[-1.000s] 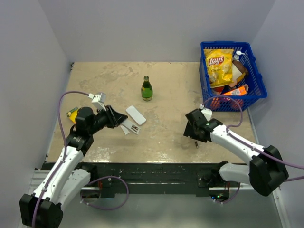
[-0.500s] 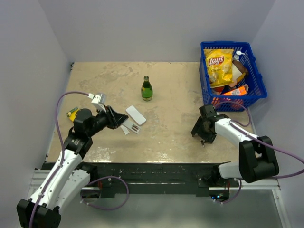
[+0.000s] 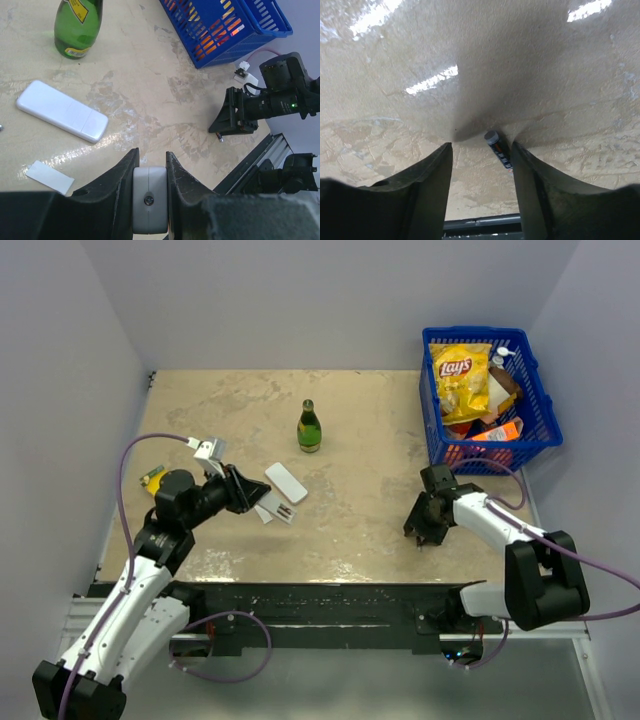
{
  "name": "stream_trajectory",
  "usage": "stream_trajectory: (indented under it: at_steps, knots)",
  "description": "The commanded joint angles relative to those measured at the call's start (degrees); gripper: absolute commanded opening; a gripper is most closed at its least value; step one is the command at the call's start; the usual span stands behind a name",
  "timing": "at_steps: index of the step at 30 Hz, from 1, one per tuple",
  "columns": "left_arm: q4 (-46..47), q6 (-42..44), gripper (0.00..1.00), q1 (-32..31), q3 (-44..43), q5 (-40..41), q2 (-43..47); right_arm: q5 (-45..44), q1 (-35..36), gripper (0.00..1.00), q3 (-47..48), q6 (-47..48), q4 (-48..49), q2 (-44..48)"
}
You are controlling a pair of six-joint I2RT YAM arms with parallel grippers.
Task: Load the batteries into the remote control
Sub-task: Move the battery to the center of the board.
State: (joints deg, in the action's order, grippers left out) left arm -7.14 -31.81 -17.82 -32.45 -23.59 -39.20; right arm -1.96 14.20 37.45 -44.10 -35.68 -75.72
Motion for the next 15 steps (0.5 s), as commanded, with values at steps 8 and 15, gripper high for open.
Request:
stream_trajectory:
  at_steps: [8,15]
  knots:
    - [0.54,1.4,0.0,-0.63,-2.71,1.27,1.93,3.71,0.13,0.31,0.08,3.75,-2.9,-3.29]
    - [1.42,0.53,0.0,-0.63,-1.92,1.09,1.94,4.86,4.34,0.05,1.21,6.65,0.25,-6.88]
